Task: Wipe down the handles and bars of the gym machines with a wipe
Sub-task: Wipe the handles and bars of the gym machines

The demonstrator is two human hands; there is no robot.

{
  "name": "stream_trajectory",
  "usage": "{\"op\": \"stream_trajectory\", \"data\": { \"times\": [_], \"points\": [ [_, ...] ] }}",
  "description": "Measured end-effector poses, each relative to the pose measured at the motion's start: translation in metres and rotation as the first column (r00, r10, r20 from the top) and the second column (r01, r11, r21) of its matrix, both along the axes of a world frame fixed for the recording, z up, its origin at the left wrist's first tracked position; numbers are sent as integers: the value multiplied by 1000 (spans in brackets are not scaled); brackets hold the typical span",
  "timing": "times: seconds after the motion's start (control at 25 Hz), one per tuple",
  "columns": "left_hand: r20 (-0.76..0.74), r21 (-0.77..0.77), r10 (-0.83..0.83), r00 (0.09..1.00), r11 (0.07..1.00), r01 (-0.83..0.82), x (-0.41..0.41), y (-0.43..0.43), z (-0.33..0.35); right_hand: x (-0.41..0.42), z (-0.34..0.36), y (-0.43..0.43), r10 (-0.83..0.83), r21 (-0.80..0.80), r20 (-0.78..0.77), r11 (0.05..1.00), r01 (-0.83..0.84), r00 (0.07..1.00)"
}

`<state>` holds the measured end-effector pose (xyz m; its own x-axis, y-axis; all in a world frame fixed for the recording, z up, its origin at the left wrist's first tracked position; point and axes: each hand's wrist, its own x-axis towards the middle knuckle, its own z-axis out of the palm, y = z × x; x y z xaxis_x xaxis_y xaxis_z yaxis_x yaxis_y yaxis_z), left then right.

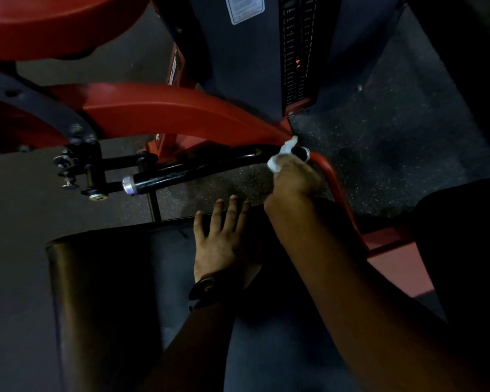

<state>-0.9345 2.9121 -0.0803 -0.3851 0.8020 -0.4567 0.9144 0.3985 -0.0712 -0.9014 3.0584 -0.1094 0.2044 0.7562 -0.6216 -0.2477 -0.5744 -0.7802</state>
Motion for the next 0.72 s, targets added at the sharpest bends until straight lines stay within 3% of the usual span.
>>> {"op": "stream_trajectory", "data": {
  "times": [0.04, 0.08, 0.12, 0.2, 0.28, 0.36, 0.44, 0.48, 0.52, 0.56, 0.6, 0.64, 0.72],
  "points": [
    [-4, 13, -1, 1000, 1000, 1, 0, 1, 0, 2, -2, 4, 22, 111, 113, 993, -35, 993],
    [-17, 33, -5, 1000, 999, 6, 0, 1, 0, 4, -4, 7, 100, 247, 258, 955, -165, 961],
    [-31, 46, 3, 1000, 999, -2, 1, 1, 0, 4, -6, 6, 230, 330, 435, 859, -392, 871],
    [-27, 97, 27, 999, 995, -24, 2, 1, -1, 5, 5, 5, 384, 455, 637, 512, -728, 668],
    [-28, 111, 25, 999, 994, -22, 4, 2, -3, 9, 0, 9, 405, 459, 781, 144, -877, 475],
    [-43, 132, 24, 999, 991, -19, 4, 0, -7, 21, 1, 31, 328, 228, 925, -81, -970, 190],
    [-57, 152, 21, 998, 988, -12, 3, -1, -9, 32, -6, 49, 349, 54, 936, -18, -998, 44],
    [-63, 142, 17, 998, 990, -8, 3, -1, -9, 31, -7, 46, 396, 80, 914, 37, -996, 88],
    [-62, 136, 20, 998, 991, -12, 3, 0, -8, 28, -5, 42, 373, 195, 902, 90, -977, 215],
    [-60, 128, 22, 998, 992, -15, 4, 1, -6, 27, -1, 37, 421, 290, 858, 74, -954, 294],
    [-56, 118, 25, 998, 993, -19, 6, 1, -5, 30, -5, 38, 428, 355, 841, 26, -935, 331],
    [-54, 102, 25, 998, 995, -19, 8, 1, -2, 33, -6, 44, 453, 327, 836, 44, -944, 310],
    [-51, 96, 18, 999, 995, -13, 7, 0, 1, 35, -6, 54, 535, 228, 779, 245, -942, 328]
  ]
}}
